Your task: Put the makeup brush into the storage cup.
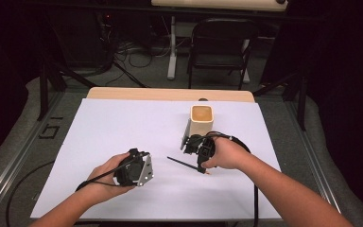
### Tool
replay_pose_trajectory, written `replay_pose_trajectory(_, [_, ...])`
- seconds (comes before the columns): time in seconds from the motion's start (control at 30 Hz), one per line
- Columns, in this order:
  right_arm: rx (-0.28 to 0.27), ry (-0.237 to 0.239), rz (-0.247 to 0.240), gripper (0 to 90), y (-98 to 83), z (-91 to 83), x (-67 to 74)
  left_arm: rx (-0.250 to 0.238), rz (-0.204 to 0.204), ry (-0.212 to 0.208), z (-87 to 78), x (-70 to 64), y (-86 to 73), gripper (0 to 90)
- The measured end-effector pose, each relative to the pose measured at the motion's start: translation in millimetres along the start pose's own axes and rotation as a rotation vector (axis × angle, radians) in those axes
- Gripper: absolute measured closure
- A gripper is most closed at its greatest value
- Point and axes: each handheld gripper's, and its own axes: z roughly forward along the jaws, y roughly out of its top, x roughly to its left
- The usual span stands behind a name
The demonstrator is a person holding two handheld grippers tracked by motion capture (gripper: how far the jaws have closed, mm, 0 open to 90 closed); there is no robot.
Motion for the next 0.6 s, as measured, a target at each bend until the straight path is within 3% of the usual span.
replay_pose_trajectory(0.37, [0.013,0.008,-0.01,83.9,5.8,2.3,2.1,0.013,0.043,-0.008,3.2,0.3,9.5,41.7])
replay_pose_trajectory(0.6, [0.005,0.013,-0.019,83.9,8.9,1.6,4.0,0.038,0.104,0.019,2.4,-2.6,14.9,43.5])
